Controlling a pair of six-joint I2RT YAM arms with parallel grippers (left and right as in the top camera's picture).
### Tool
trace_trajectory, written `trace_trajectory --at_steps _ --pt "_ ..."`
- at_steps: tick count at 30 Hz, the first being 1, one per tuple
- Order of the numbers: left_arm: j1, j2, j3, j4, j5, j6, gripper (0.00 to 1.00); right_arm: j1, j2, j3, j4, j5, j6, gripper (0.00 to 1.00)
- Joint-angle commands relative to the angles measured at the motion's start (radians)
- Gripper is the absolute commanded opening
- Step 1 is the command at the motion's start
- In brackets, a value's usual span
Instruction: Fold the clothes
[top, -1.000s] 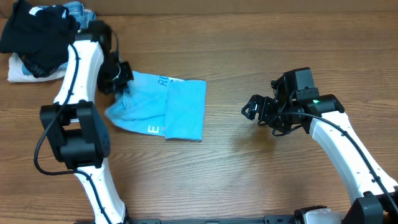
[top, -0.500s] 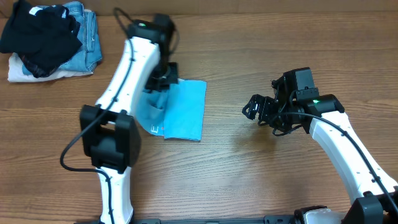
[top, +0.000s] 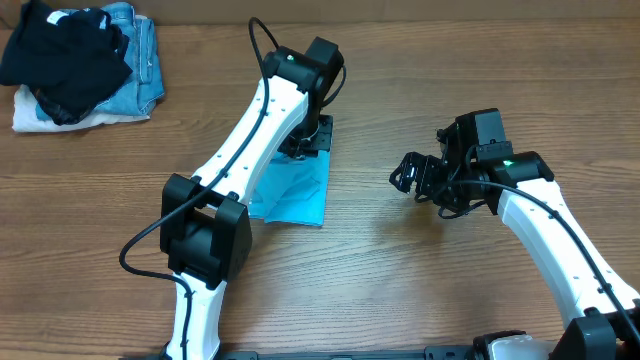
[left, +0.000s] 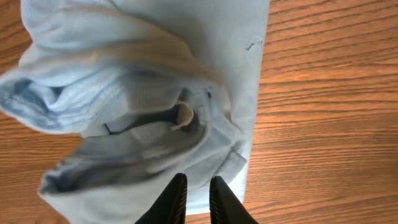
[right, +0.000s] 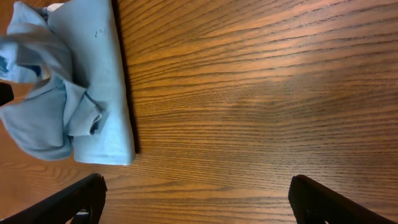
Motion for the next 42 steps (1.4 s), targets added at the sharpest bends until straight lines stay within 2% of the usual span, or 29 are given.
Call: trace_trajectory --at_steps 1,2,8,10,11,16,20,26,31,32,37,42 --pt "-0.001 0.003 -0.007 0.0 -0.013 -0.014 0.28 0.003 -0.01 -0.004 0.003 0.006 -0.006 0.98" --pt "-0.001 0.003 -0.007 0.002 -0.012 -0.014 0.32 0.003 -0.01 -0.004 0.003 0.006 -0.006 0.98" --pt "-0.001 0.002 -0.006 0.018 0.008 -0.014 0.33 0.003 -0.01 -0.004 0.003 0.006 -0.006 0.98" --pt "0.006 0.002 0.002 0.016 0.008 -0.015 0.39 0.003 -0.01 -0.004 0.003 0.006 -0.006 0.98" --pt "0.015 0.002 0.007 0.013 0.007 -0.018 0.49 0.003 -0.01 -0.004 0.003 0.006 -0.006 0.99" --pt "0.11 0.001 0.031 -0.013 0.023 -0.087 0.58 0.003 -0.01 -0.004 0.003 0.006 -0.006 0.99" --pt "0.228 0.001 0.033 -0.02 0.11 -0.086 0.59 0.003 -0.01 -0.004 0.006 0.006 -0.006 1.0" --pt "0.362 0.001 0.033 -0.019 0.148 -0.065 0.6 0.003 -0.01 -0.004 0.027 0.006 -0.006 1.0" --pt "0.409 0.003 0.023 0.026 0.261 0.006 0.87 0.003 -0.01 -0.004 0.048 0.006 -0.006 1.0" --pt "0.413 0.003 0.016 0.045 0.282 0.013 0.9 0.003 -0.01 -0.004 0.048 0.005 -0.006 1.0" --pt "0.416 0.013 -0.018 0.099 0.41 0.028 0.89 0.003 -0.01 -0.004 0.046 0.005 -0.006 1.0" --pt "0.41 0.045 -0.04 0.117 0.445 0.023 0.85 0.003 -0.01 -0.004 0.035 0.006 -0.006 1.0"
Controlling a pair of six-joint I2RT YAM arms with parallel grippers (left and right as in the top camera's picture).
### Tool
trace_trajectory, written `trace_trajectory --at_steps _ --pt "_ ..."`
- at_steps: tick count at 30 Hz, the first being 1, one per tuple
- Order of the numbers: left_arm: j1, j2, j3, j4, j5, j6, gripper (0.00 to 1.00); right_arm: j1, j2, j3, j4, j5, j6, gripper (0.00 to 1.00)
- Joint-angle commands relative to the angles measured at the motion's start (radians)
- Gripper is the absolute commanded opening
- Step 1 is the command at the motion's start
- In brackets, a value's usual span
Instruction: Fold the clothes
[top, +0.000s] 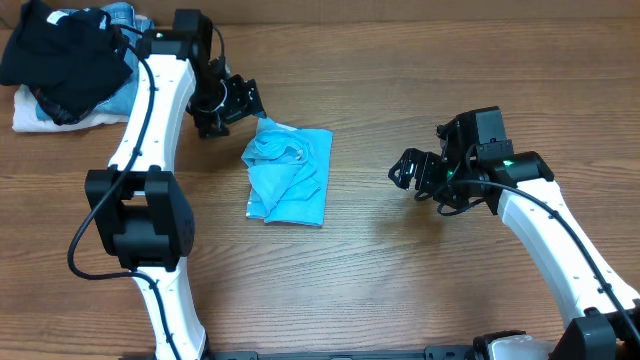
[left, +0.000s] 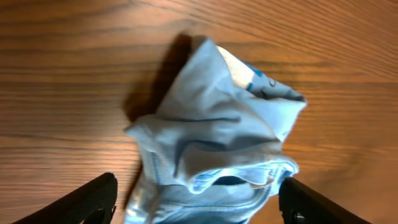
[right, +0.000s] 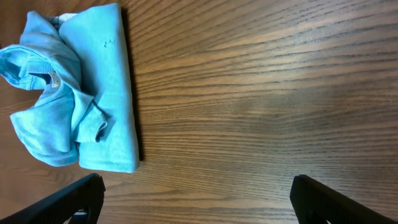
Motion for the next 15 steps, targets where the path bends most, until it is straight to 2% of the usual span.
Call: trace_trajectory --at_steps 1,5,12,15 --pt "-0.003 0.048 -0.019 0.005 0.084 0.019 0.84 0.003 -0.01 -0.004 -0.002 0.005 -0.006 1.0" --pt "-0.003 0.093 -0.019 0.006 0.138 0.019 0.77 0.003 -0.01 -0.004 -0.002 0.005 -0.006 1.0" --pt "-0.01 0.132 -0.019 0.019 0.163 0.02 0.5 0.003 -0.01 -0.004 -0.004 0.005 -0.006 1.0" --pt "-0.017 0.132 -0.019 0.034 0.164 0.024 0.41 0.003 -0.01 -0.004 -0.003 0.006 -0.006 1.0"
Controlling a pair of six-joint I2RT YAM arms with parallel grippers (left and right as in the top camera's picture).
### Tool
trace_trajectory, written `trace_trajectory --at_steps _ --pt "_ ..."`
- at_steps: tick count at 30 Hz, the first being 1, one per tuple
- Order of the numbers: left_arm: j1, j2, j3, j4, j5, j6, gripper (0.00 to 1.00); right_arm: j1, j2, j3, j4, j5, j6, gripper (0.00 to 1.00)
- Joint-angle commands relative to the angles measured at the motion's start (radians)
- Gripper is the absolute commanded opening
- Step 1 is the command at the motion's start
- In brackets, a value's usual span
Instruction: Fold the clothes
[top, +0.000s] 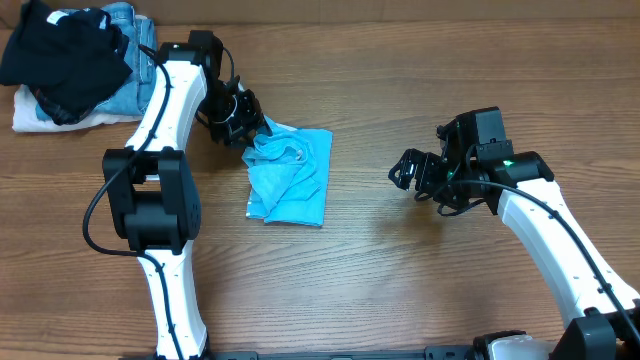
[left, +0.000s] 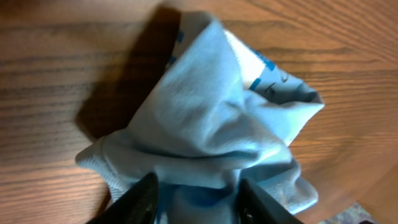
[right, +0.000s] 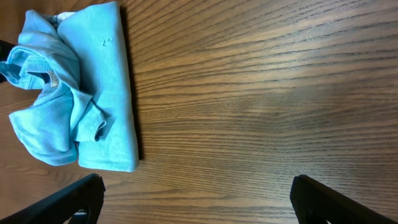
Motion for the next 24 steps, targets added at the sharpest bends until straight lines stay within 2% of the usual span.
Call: trace_trajectory --at_steps 1,4,7,13,24 --pt "-0.019 0.008 -0.001 0.014 0.034 0.018 0.37 0.003 -0.01 -0.004 0.001 0.006 -0.006 1.0" --pt "-0.023 0.008 -0.001 0.021 0.041 0.017 0.18 0.003 -0.01 -0.004 0.001 0.006 -0.006 1.0" --pt "-0.028 0.008 -0.001 0.027 0.098 0.016 0.04 0.003 -0.01 -0.004 0.001 0.006 -0.006 1.0" --pt "-0.035 0.008 0.011 0.031 0.228 0.011 0.04 0.003 -0.001 -0.004 0.002 0.006 -0.006 1.0" --pt "-0.088 0.008 0.066 0.049 0.225 -0.013 0.04 0.003 0.072 -0.004 0.005 0.006 -0.006 1.0"
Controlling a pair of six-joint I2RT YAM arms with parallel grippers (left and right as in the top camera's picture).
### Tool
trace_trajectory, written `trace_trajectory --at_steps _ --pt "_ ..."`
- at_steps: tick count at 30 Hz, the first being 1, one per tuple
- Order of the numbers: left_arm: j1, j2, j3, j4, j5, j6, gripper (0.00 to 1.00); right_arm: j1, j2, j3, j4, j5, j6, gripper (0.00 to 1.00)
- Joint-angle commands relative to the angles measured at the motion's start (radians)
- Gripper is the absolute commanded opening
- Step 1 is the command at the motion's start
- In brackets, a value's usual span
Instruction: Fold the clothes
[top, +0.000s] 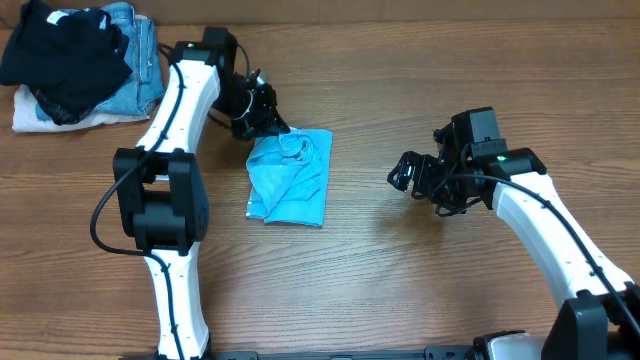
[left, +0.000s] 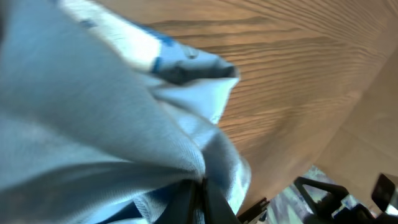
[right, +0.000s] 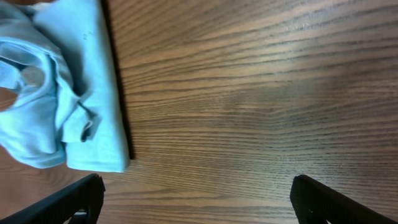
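A light blue shirt (top: 292, 176) lies partly folded in the middle of the table, its far left corner bunched. My left gripper (top: 272, 122) is at that corner, shut on the blue cloth (left: 112, 124), which fills the left wrist view; the closed fingertips (left: 198, 202) pinch a fold. My right gripper (top: 410, 178) hangs open to the right of the shirt, nothing between its fingers (right: 68, 202). The shirt's folded right edge (right: 106, 81) shows at the left of the right wrist view.
A pile of clothes (top: 80, 62), black on top of blue denim and white, sits at the far left corner of the wooden table (top: 400, 290).
My left gripper has shut on the shirt's far left corner and moved a little right with it. The right arm has barely moved.
My left gripper was shut, low over the shirt's far end. It then stood open to the left of the shirt, near its far corner. It came down around that corner, and now it is shut on the cloth. My right gripper stayed open throughout.
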Motion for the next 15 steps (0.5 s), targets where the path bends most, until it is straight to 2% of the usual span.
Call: trace_trajectory --at_steps 1,11,13,15 --pt "-0.042 0.007 0.054 0.026 0.016 -0.006 0.04 0.003 0.023 -0.004 0.012 0.006 -0.006 1.0" --pt "-0.154 0.007 0.058 0.194 -0.185 -0.119 0.06 0.003 0.05 -0.004 0.019 0.005 -0.006 1.0" --pt "-0.175 0.007 0.058 0.23 -0.212 -0.135 0.12 0.003 0.05 -0.004 0.019 0.005 -0.006 1.0" --pt "-0.196 0.007 0.058 0.256 -0.218 -0.145 0.15 0.003 0.05 -0.004 0.019 0.005 -0.006 1.0"
